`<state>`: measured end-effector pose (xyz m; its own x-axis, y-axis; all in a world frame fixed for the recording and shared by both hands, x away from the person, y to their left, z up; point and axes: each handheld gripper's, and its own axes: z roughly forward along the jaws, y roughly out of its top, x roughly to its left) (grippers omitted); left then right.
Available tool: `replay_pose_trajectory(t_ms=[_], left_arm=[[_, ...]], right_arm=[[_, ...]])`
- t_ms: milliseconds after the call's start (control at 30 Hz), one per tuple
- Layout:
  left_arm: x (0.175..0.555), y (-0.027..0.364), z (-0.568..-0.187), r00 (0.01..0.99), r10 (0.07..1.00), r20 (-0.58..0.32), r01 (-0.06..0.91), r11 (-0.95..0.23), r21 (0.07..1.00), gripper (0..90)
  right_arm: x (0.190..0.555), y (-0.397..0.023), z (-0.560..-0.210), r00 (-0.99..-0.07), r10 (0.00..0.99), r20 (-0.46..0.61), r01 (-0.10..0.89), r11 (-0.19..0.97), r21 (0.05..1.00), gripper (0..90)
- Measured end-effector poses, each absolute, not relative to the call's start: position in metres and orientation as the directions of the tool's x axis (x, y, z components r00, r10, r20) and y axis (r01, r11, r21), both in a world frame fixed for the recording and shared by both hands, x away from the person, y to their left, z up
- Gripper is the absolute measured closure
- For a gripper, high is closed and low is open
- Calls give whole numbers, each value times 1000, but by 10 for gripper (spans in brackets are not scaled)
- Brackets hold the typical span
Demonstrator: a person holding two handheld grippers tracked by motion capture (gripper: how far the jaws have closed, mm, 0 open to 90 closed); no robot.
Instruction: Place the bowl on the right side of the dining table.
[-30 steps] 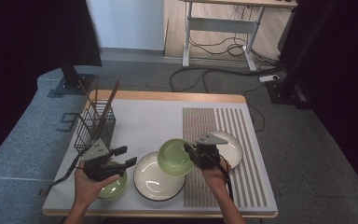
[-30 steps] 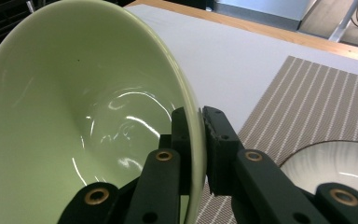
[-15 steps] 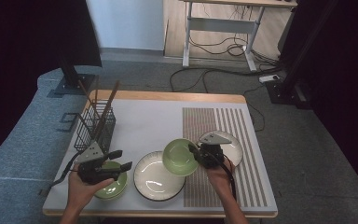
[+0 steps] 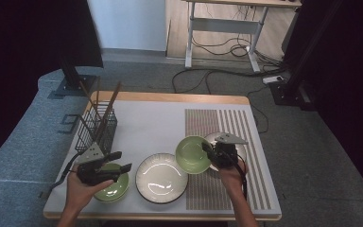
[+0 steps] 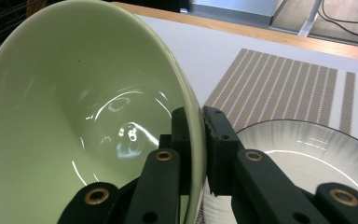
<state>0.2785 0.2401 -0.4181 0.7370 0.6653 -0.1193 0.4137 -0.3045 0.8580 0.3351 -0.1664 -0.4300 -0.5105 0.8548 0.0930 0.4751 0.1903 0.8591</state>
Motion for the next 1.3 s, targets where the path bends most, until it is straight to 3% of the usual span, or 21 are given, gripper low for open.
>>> replay_pose_trajectory(t_ms=[433, 767, 867, 1300], left_arm=[[277, 243, -417, 734, 672, -98, 412, -325, 851, 359], [276, 248, -416, 748, 648, -143, 411, -283, 867, 362], [274, 247, -414, 729, 677, -103, 414, -316, 853, 361], [274, 251, -414, 720, 685, -114, 422, -301, 855, 366]], right_arm=[[342, -186, -434, -463, 880, 107, 497, 158, 853, 838], [346, -197, -439, -433, 894, 119, 511, 134, 849, 839], [348, -200, -440, -426, 897, 118, 517, 134, 846, 839], [355, -208, -445, -403, 907, 119, 529, 125, 839, 838]])
